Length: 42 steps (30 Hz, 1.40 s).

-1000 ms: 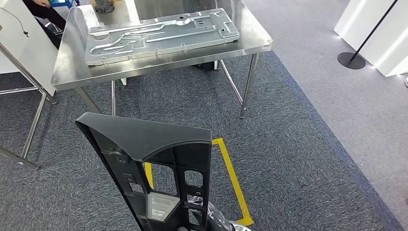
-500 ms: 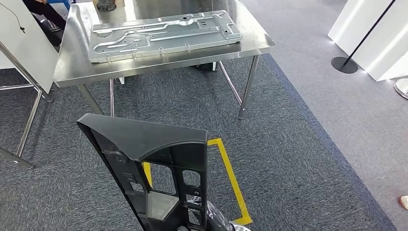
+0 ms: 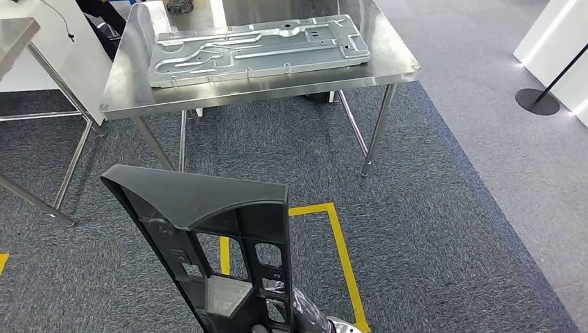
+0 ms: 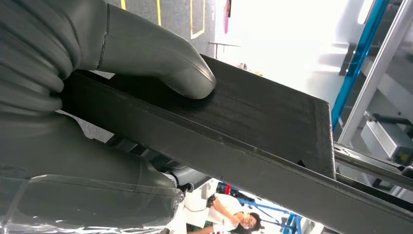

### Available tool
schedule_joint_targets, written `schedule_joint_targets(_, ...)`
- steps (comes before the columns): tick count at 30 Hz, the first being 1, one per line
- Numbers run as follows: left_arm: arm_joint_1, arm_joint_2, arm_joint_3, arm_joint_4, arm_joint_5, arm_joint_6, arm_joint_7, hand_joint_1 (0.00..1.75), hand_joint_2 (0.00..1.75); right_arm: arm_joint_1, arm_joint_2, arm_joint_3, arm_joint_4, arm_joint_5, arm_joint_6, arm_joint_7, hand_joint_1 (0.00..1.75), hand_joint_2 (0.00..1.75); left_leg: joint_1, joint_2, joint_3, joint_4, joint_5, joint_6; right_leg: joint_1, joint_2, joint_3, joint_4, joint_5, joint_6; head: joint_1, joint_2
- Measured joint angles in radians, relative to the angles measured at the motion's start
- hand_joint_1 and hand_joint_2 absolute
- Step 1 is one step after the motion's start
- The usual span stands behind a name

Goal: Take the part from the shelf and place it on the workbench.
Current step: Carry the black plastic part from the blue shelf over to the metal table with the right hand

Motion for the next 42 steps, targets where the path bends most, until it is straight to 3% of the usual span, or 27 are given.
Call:
schedule_joint_targets(3, 0.012, 0.0, 0.0, 0.0, -0.002, 0.0, 0.0, 0.0, 1.75, -0.001, 0.0, 0.0, 0.0, 0.0, 0.0, 0.0, 1.68, 1.75, -0.001, 0.001, 0.072, -0.178, 0.108, 0.009, 0.003, -0.001, 0.007, 0.003, -0.004, 0.006, 0.0, 0.0)
schedule_joint_targets(5, 0.017, 0.0, 0.0, 0.0, -0.002, 0.0, -0.001, 0.0, 1.75, -0.002, 0.001, 0.0, 0.0, 0.0, 0.0, 0.0, 1.68, 1.75, -0.004, 0.001, 0.092, -0.251, 0.123, 0.018, 0.006, -0.001, -0.001, 0.008, -0.002, 0.015, 0.0, 0.0)
schedule_joint_targets(8, 0.017, -0.001, 0.0, 0.0, -0.001, 0.002, -0.003, 0.0, 1.75, -0.004, 0.001, 0.0, 0.0, 0.0, 0.001, 0.0, 1.68, 1.75, -0.003, 0.001, 0.091, -0.265, 0.122, 0.034, 0.007, -0.004, -0.009, 0.011, 0.001, 0.031, 0.0, 0.0)
schedule_joint_targets(9, 0.017, -0.001, 0.0, 0.0, -0.002, 0.004, -0.003, 0.0, 1.75, -0.005, 0.001, 0.0, 0.0, 0.0, 0.002, 0.0, 1.68, 1.75, -0.001, 0.002, 0.093, -0.268, 0.126, 0.04, 0.006, -0.005, -0.015, 0.026, -0.011, 0.036, 0.0, 0.0)
schedule_joint_targets(11, 0.017, -0.002, 0.0, 0.0, -0.002, 0.005, -0.004, 0.0, 1.75, -0.006, 0.001, 0.0, 0.0, 0.0, 0.002, 0.0, 1.68, 1.75, 0.001, 0.007, 0.096, -0.272, 0.13, 0.047, 0.003, -0.007, -0.057, 0.119, -0.064, 0.045, 0.0, 0.0)
schedule_joint_targets(13, 0.018, -0.002, 0.0, 0.0, -0.002, 0.007, -0.007, 0.0, 1.75, -0.005, 0.0, 0.0, 0.0, 0.0, 0.002, 0.0, 1.68, 1.75, 0.0, 0.011, 0.095, -0.271, 0.13, 0.049, 0.001, -0.009, -0.125, 0.262, -0.121, 0.051, 0.0, 0.0)
schedule_joint_targets(14, 0.019, -0.002, 0.0, 0.0, -0.002, 0.008, -0.009, 0.0, 1.75, -0.005, 0.0, 0.0, 0.0, 0.0, 0.002, 0.0, 1.68, 1.75, 0.0, 0.011, 0.096, -0.271, 0.129, 0.049, 0.0, -0.009, -0.146, 0.303, -0.126, 0.053, 0.0, 0.0)
schedule_joint_targets(15, 0.019, -0.002, 0.0, 0.0, -0.002, 0.01, -0.01, 0.0, 1.75, -0.005, 0.0, 0.0, 0.0, 0.0, 0.003, 0.0, 1.68, 1.75, 0.0, 0.011, 0.099, -0.27, 0.127, 0.049, -0.001, -0.009, -0.147, 0.303, -0.111, 0.052, 0.0, 0.0)
schedule_joint_targets(16, 0.02, -0.002, 0.001, 0.0, -0.003, 0.012, -0.012, 0.0, 1.75, -0.005, 0.0, 0.0, 0.0, 0.0, 0.003, 0.0, 1.68, 1.75, 0.0, 0.011, 0.103, -0.27, 0.123, 0.048, -0.001, -0.009, -0.128, 0.26, -0.079, 0.05, 0.0, 0.0)
schedule_joint_targets(17, 0.021, -0.003, 0.001, 0.0, -0.003, 0.014, -0.012, 0.0, 1.75, -0.005, 0.0, 0.0, 0.0, 0.0, 0.003, 0.0, 1.68, 1.75, 0.0, 0.011, 0.108, -0.27, 0.119, 0.046, -0.002, -0.01, -0.093, 0.185, -0.038, 0.047, 0.0, 0.0)
schedule_joint_targets(19, 0.023, -0.004, 0.001, 0.0, -0.004, 0.017, -0.014, 0.0, 1.75, -0.005, 0.0, 0.0, 0.0, 0.0, 0.003, 0.0, 1.68, 1.75, -0.003, 0.011, 0.114, -0.27, 0.109, 0.038, 0.002, -0.013, -0.028, 0.057, 0.004, 0.038, 0.0, 0.0)
schedule_joint_targets(20, 0.024, -0.004, 0.001, 0.0, -0.004, 0.017, -0.014, 0.0, 1.75, -0.005, 0.0, 0.0, 0.0, -0.001, 0.003, 0.0, 1.68, 1.75, -0.004, 0.011, 0.115, -0.27, 0.105, 0.033, 0.004, -0.014, -0.013, 0.024, 0.005, 0.033, 0.0, 0.0)
schedule_joint_targets(24, 0.024, -0.002, 0.001, 0.0, -0.005, 0.011, -0.016, 0.0, 1.75, -0.003, 0.001, 0.001, -0.001, -0.001, 0.003, 0.0, 1.68, 1.75, -0.003, 0.013, 0.121, -0.262, 0.087, 0.013, 0.004, -0.012, 0.0, 0.008, -0.009, 0.01, 0.0, 0.0)
schedule_joint_targets(26, 0.02, 0.0, 0.002, 0.0, -0.004, 0.01, -0.019, 0.0, 1.75, -0.005, 0.003, 0.001, -0.002, -0.001, 0.003, 0.0, 1.68, 1.75, -0.002, 0.012, 0.084, -0.175, 0.044, 0.004, 0.002, -0.015, 0.012, 0.001, -0.014, -0.001, 0.0, 0.0)
schedule_joint_targets(28, 0.01, 0.001, 0.004, 0.0, -0.001, 0.009, -0.023, 0.0, 1.75, -0.006, 0.003, 0.001, -0.001, -0.001, 0.005, 0.0, 1.68, 1.75, -0.002, 0.012, 0.011, -0.031, -0.01, -0.002, 0.004, -0.018, 0.02, 0.0, -0.022, -0.007, 0.0, 0.0)
schedule_joint_targets(29, 0.005, 0.002, 0.006, 0.0, -0.001, 0.009, -0.024, 0.0, 1.75, -0.006, 0.003, 0.001, -0.001, -0.001, 0.006, 0.001, 1.68, 1.75, -0.002, 0.012, -0.017, 0.019, -0.019, -0.003, 0.006, -0.019, 0.025, 0.001, -0.027, -0.008, 0.0, 0.0)
schedule_joint_targets(30, 0.003, 0.002, 0.007, 0.0, -0.001, 0.009, -0.025, 0.0, 1.75, -0.006, 0.003, 0.001, -0.001, -0.001, 0.007, 0.002, 1.68, 1.75, -0.002, 0.012, -0.027, 0.031, -0.005, -0.003, 0.007, -0.018, 0.032, 0.001, -0.031, -0.009, 0.0, 0.0)
schedule_joint_targets(31, 0.003, 0.002, 0.008, 0.0, -0.002, 0.009, -0.025, 0.0, 1.75, -0.006, 0.003, 0.001, -0.001, -0.001, 0.008, 0.002, 1.68, 1.75, -0.002, 0.012, -0.02, 0.003, 0.029, -0.001, 0.007, -0.016, 0.041, 0.001, -0.037, -0.008, 0.0, 0.0)
schedule_joint_targets(33, 0.009, 0.002, 0.008, 0.0, -0.004, 0.009, -0.025, 0.0, 1.75, -0.006, 0.004, 0.002, 0.0, -0.001, 0.01, 0.004, 1.68, 1.75, -0.002, 0.012, 0.023, -0.118, 0.118, 0.008, 0.008, -0.012, 0.06, -0.001, -0.05, -0.003, 0.0, 0.0)
schedule_joint_targets(34, 0.012, 0.002, 0.008, 0.0, -0.004, 0.008, -0.025, 0.0, 1.75, -0.008, 0.004, 0.002, 0.0, -0.001, 0.01, 0.005, 1.68, 1.75, -0.004, 0.012, 0.039, -0.168, 0.148, 0.013, 0.009, -0.011, 0.065, 0.001, -0.054, 0.001, 0.0, 0.0)
schedule_joint_targets(35, 0.014, 0.002, 0.008, 0.0, -0.005, 0.008, -0.025, 0.0, 1.75, -0.009, 0.005, 0.002, 0.0, -0.001, 0.01, 0.006, 1.68, 1.75, -0.007, 0.012, 0.048, -0.201, 0.159, 0.018, 0.01, -0.011, 0.065, 0.002, -0.056, 0.006, 0.0, 0.0)
schedule_joint_targets(37, 0.015, 0.002, 0.008, 0.0, -0.004, 0.007, -0.025, 0.0, 1.75, -0.012, 0.006, 0.003, 0.0, 0.0, 0.01, 0.007, 1.68, 1.75, -0.011, 0.013, 0.051, -0.229, 0.149, 0.026, 0.013, -0.013, 0.055, 0.006, -0.055, 0.015, -0.001, 0.0)
schedule_joint_targets(39, 0.015, 0.0, 0.008, 0.0, -0.004, 0.007, -0.024, 0.0, 1.75, -0.014, 0.006, 0.003, 0.0, 0.0, 0.01, 0.007, 1.68, 1.75, -0.004, 0.012, 0.058, -0.248, 0.141, 0.035, 0.015, -0.015, 0.046, 0.012, -0.061, 0.025, -0.001, 0.0)
schedule_joint_targets(40, 0.015, 0.0, 0.008, 0.0, -0.004, 0.009, -0.024, 0.0, 1.75, -0.015, 0.006, 0.002, -0.001, 0.0, 0.011, 0.007, 1.68, 1.75, -0.001, 0.012, 0.062, -0.253, 0.142, 0.04, 0.015, -0.015, 0.037, 0.033, -0.072, 0.03, -0.001, 0.0)
schedule_joint_targets(42, 0.016, -0.002, 0.008, 0.0, -0.004, 0.012, -0.023, 0.0, 1.75, -0.017, 0.006, 0.002, 0.0, 0.0, 0.011, 0.007, 1.68, 1.75, 0.001, 0.013, 0.07, -0.257, 0.139, 0.048, 0.011, -0.015, -0.019, 0.142, -0.118, 0.039, -0.001, 0.0)
